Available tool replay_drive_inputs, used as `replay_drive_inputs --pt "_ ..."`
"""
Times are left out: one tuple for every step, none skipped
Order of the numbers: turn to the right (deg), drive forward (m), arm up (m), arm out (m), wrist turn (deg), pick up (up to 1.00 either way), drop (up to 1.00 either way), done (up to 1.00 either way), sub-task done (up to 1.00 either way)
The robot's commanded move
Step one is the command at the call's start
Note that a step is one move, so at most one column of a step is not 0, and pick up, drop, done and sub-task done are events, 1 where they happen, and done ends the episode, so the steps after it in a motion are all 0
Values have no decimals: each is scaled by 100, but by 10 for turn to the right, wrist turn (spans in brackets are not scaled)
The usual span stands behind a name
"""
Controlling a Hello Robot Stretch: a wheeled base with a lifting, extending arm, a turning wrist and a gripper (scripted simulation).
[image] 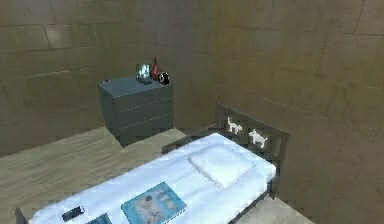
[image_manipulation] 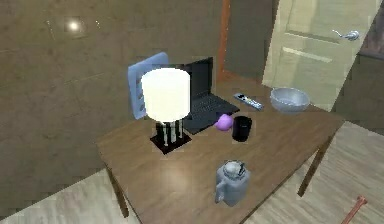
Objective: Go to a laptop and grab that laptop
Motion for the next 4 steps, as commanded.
replay_drive_inputs --pt "60 0 0 0 0 0 0 0 0" --pt "0 10 0 0 0 0 0 0 0" --pt "390 0 0 0 0 0 0 0 0" --pt "0 70 0 0 0 0 0 0 0"
